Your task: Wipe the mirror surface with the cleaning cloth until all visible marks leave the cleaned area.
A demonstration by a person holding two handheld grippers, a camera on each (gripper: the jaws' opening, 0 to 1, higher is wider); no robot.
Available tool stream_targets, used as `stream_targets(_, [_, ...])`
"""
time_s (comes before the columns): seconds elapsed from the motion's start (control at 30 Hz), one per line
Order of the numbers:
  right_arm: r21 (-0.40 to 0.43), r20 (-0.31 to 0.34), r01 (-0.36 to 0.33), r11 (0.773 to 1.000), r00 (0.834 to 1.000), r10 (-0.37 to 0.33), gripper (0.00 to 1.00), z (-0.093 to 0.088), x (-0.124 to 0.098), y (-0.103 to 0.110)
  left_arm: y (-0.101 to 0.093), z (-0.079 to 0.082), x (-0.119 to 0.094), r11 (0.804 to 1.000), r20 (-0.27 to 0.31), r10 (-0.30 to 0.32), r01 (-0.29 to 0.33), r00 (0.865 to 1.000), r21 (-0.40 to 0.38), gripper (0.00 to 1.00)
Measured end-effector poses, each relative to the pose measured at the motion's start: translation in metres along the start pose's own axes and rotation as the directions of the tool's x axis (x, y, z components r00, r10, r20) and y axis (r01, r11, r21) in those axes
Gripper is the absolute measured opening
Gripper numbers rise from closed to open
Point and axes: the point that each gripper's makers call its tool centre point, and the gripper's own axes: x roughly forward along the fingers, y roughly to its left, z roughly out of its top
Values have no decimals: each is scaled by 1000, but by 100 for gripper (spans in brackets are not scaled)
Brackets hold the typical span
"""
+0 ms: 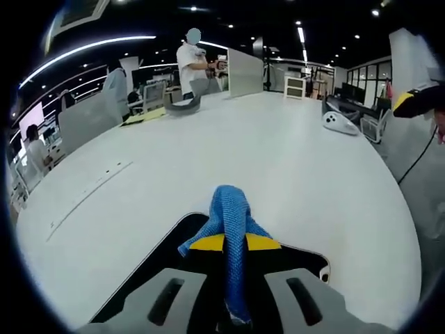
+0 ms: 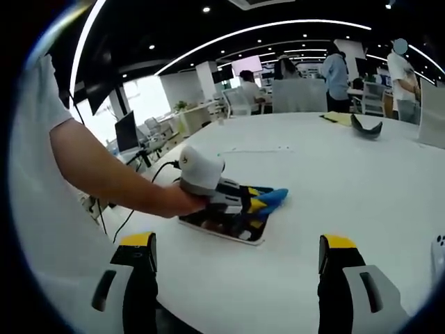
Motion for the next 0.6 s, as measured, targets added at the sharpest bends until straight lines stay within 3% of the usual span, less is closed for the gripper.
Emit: stream_targets(0.6, [-5,9,6,1000,1000,-6,97,2,-2,2,5,-8,-12,1000,4,-12,12,1000,-4,6])
